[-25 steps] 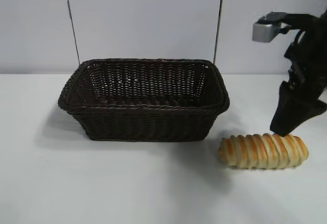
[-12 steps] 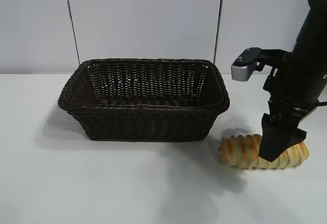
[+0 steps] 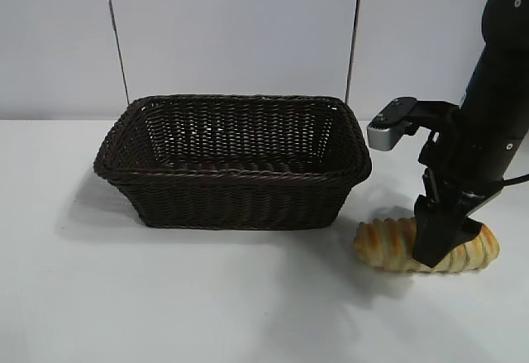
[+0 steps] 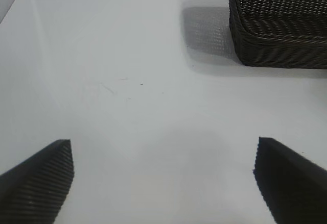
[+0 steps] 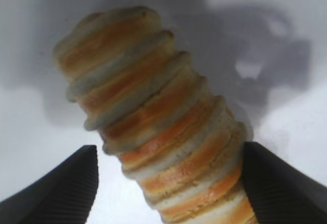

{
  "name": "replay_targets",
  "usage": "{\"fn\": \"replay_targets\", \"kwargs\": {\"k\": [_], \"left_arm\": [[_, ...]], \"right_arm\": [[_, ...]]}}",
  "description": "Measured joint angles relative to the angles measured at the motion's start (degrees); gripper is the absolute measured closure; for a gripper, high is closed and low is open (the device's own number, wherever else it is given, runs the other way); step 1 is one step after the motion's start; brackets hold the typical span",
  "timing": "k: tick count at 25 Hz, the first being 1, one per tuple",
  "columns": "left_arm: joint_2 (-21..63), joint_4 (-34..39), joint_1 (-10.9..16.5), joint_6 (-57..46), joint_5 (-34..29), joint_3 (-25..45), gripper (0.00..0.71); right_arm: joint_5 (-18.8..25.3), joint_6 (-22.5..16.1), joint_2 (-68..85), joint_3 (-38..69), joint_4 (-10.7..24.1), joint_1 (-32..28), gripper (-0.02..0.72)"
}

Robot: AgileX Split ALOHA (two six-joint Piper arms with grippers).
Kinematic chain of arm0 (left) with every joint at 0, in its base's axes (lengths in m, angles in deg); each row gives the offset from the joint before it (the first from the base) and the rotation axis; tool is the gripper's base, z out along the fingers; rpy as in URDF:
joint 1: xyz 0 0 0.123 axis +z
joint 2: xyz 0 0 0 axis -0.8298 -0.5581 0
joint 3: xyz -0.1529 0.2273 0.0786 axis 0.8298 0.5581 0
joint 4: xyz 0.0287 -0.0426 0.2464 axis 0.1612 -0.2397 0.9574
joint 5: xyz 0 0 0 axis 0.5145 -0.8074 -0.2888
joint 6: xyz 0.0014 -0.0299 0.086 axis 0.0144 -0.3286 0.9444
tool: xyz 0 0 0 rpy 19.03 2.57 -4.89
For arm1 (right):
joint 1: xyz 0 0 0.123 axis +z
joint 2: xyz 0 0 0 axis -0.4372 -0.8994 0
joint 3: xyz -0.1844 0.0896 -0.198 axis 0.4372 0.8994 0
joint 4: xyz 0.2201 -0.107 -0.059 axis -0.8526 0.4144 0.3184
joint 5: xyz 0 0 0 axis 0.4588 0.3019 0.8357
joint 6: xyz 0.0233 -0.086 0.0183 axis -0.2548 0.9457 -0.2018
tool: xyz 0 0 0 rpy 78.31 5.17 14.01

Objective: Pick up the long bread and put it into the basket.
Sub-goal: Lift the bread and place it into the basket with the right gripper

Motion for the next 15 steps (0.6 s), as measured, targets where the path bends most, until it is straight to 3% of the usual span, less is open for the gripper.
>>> {"fn": "replay_targets", "kwargs": {"k": [4, 6, 12, 15], "left_arm": [[0.00, 0.00, 0.00, 0.00, 0.00, 0.00, 0.021], [0.00, 0.00, 0.00, 0.00, 0.00, 0.00, 0.021], [0.00, 0.00, 0.00, 0.00, 0.00, 0.00, 0.021], [0.00, 0.00, 0.00, 0.00, 0.00, 0.00, 0.021]], "right_arm": [[0.13, -1.65, 0.00, -0.04, 2.01, 0.13, 0.598], [0.32, -2.80, 0.53, -0.04, 2.62, 0.26, 0.599], [3.95, -5.12, 5.94, -0.04, 8.77, 0.26, 0.599], [5.24, -5.25, 10.06, -0.04, 9.80, 0.26, 0.599]]}}
